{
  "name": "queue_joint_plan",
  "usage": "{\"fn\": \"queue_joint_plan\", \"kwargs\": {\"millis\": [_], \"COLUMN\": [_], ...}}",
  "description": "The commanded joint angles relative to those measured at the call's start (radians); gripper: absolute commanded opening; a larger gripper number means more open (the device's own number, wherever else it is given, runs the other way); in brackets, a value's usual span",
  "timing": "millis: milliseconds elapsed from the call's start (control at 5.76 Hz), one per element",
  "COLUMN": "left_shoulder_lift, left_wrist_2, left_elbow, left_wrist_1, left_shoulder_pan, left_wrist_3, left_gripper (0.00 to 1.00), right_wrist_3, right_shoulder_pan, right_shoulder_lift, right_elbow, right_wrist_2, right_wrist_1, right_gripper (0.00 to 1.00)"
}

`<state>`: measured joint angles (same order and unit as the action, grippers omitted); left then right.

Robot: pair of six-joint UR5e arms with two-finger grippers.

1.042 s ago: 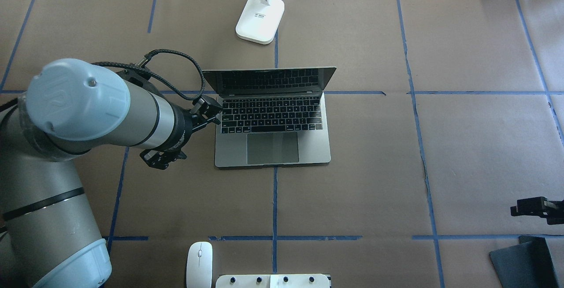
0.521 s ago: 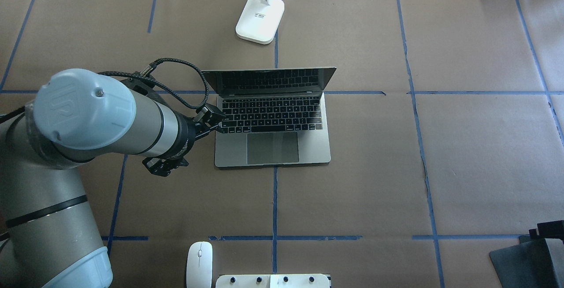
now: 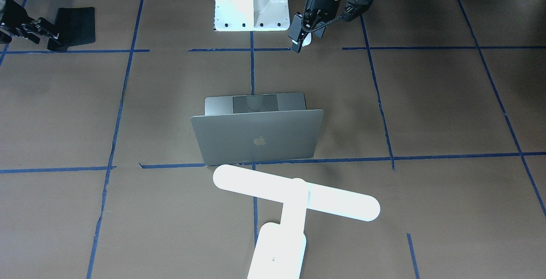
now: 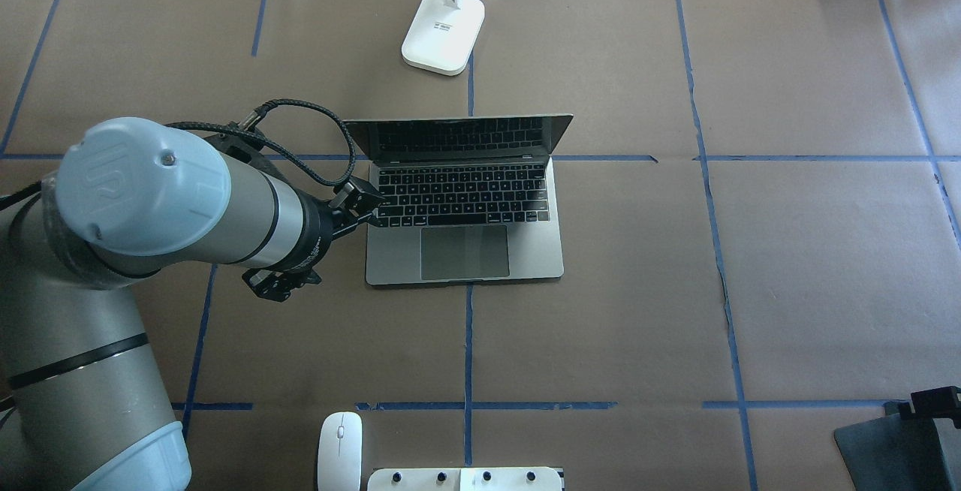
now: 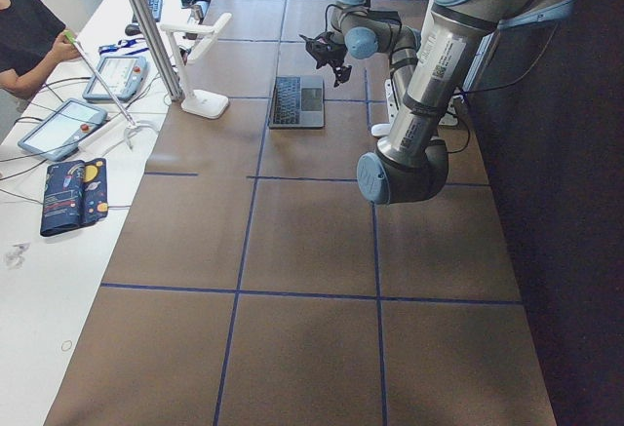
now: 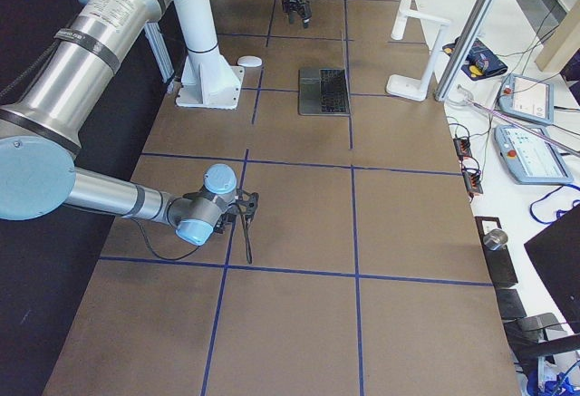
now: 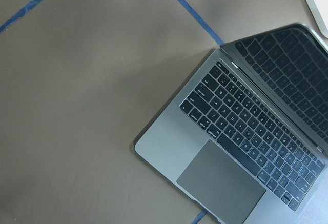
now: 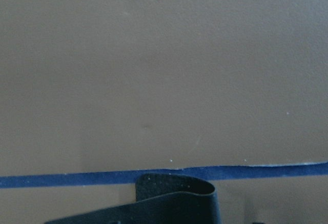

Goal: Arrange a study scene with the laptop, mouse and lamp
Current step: 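Release the laptop with the left gripper while the right arm reaches the mouse pad, then carry the black mouse pad beside the laptop while the left arm reaches the mouse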

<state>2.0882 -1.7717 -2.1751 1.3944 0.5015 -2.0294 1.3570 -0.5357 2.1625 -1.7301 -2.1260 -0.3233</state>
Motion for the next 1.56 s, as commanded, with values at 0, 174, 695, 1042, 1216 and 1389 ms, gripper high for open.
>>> {"fn": "queue_joint_plan", "kwargs": {"millis": [0, 174, 695, 1042, 1216, 1389], "left_shoulder_lift": [-0.002, -0.002, -0.004, -0.068, -0.071, -0.104], "left_wrist_2": [0.0, 0.0, 0.0, 0.0, 0.0, 0.0], "left_elbow": [-0.009, -0.024, -0.055, -0.124, -0.13, -0.134], "left_wrist_1": [0.0, -0.002, -0.003, -0.006, -0.006, -0.006], "left_shoulder_pan": [0.0, 0.002, 0.006, 0.002, 0.006, 0.005], "left_wrist_3": [0.0, 0.001, 0.002, 0.002, 0.0, 0.001], "left_gripper": [1.0, 1.0, 1.0, 1.0, 1.0, 1.0], "right_wrist_3": [0.002, 0.002, 0.002, 0.005, 0.051, 0.054], "right_shoulder_pan": [0.016, 0.014, 0.008, -0.041, -0.09, -0.149], "right_shoulder_lift": [-0.003, -0.001, -0.01, -0.147, -0.246, -0.377], "right_elbow": [0.006, 0.007, -0.035, -0.043, -0.034, -0.034], "right_wrist_2": [0.0, 0.0, 0.001, 0.0, 0.0, -0.012], "right_wrist_1": [0.0, -0.002, 0.007, 0.004, -0.011, -0.116], "right_gripper": [0.65, 0.42, 0.0, 0.0, 0.0, 0.0]}}
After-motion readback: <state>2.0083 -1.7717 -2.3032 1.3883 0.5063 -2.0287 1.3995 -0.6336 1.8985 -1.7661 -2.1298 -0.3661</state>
